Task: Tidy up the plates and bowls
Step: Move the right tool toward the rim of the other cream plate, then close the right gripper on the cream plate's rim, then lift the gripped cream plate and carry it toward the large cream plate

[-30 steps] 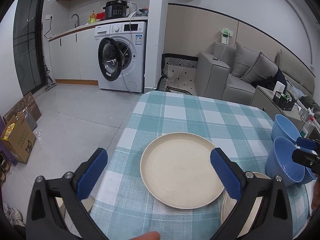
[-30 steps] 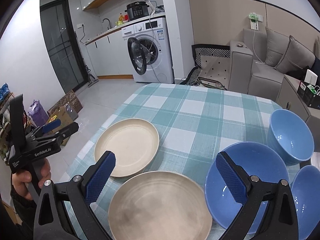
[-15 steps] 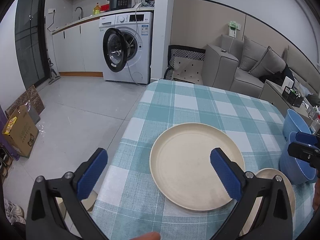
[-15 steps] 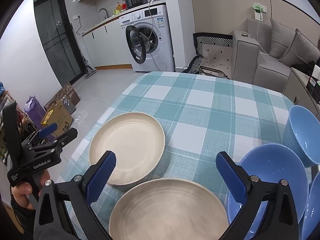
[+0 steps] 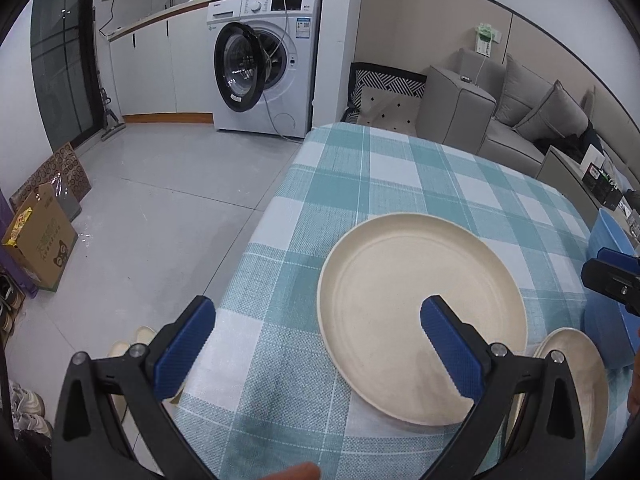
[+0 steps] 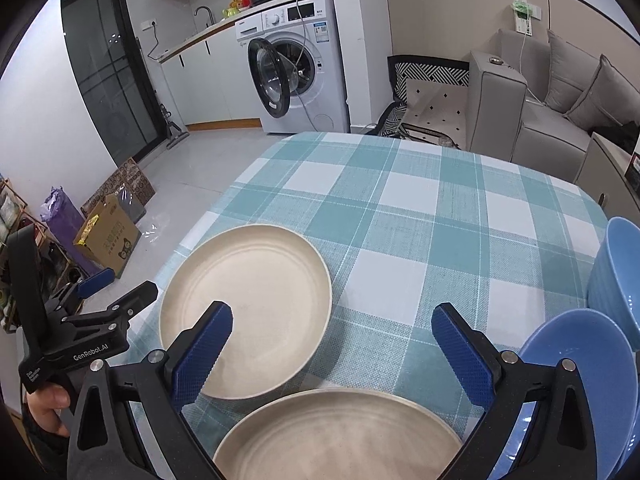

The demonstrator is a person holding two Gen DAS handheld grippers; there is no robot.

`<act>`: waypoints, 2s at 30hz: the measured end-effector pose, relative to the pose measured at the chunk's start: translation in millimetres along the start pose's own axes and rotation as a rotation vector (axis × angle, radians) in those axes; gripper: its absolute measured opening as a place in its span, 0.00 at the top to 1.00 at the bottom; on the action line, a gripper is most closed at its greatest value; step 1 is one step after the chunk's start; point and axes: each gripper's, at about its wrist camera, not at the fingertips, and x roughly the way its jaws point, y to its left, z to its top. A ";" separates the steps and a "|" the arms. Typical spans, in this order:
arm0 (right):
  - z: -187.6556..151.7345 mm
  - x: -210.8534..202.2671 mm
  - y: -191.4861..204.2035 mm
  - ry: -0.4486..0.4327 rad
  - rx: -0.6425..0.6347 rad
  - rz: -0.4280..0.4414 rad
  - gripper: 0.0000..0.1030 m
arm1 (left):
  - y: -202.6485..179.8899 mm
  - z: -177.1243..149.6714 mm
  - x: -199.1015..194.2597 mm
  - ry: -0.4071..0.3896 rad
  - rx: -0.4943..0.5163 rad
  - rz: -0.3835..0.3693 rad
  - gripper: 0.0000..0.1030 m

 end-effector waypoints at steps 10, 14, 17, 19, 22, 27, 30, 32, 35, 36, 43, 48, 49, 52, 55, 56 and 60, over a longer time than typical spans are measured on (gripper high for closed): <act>-1.7 30.1 0.1 0.041 0.000 -0.014 0.01 | 0.4 -6.0 20.1 0.055 0.008 0.006 0.00; -4.8 44.4 5.1 0.069 -0.035 -0.032 0.05 | 2.2 -8.1 26.0 0.078 0.002 -0.031 0.01; -7.3 55.5 5.3 0.095 -0.034 -0.026 0.12 | 0.8 -10.4 29.8 0.091 0.008 -0.039 0.02; -8.8 62.4 5.8 0.115 -0.039 -0.025 0.20 | -0.3 -11.8 31.7 0.096 0.011 -0.043 0.03; -10.4 69.7 6.4 0.134 -0.043 -0.017 0.24 | -0.8 -13.0 34.9 0.111 0.009 -0.060 0.10; -13.3 76.5 9.6 0.159 -0.055 -0.011 0.37 | -2.3 -14.6 34.9 0.112 0.019 -0.063 0.11; -14.1 79.3 10.2 0.166 -0.058 -0.011 0.39 | -2.7 -15.3 34.6 0.118 0.023 -0.070 0.23; -14.8 81.5 10.5 0.173 -0.062 -0.005 0.43 | -2.8 -15.9 36.9 0.129 0.022 -0.074 0.29; -16.6 84.8 12.4 0.186 -0.075 -0.002 0.49 | -3.0 -17.0 39.5 0.143 0.021 -0.076 0.40; -17.0 85.2 13.2 0.186 -0.080 -0.004 0.50 | -3.1 -17.7 39.7 0.148 0.020 -0.079 0.42; -19.3 84.6 16.0 0.188 -0.096 -0.009 0.66 | -7.7 -19.6 37.8 0.154 0.044 -0.095 0.61; -21.5 83.6 17.5 0.185 -0.111 -0.020 0.74 | -11.0 -20.7 36.7 0.142 0.074 -0.066 0.69; -21.8 82.7 18.5 0.179 -0.118 -0.025 0.75 | -10.6 -20.6 36.9 0.141 0.075 -0.064 0.71; -21.8 81.6 20.4 0.173 -0.130 -0.033 0.79 | -9.7 -20.4 36.0 0.142 0.071 -0.075 0.74; -21.9 79.8 22.7 0.164 -0.145 -0.049 0.80 | -10.4 -20.0 32.9 0.133 0.076 -0.074 0.74; -21.7 78.9 22.6 0.160 -0.146 -0.053 0.80 | -10.8 -19.8 32.3 0.131 0.079 -0.074 0.74; -21.6 76.1 22.3 0.150 -0.146 -0.055 0.80 | -11.6 -19.4 30.5 0.124 0.082 -0.072 0.74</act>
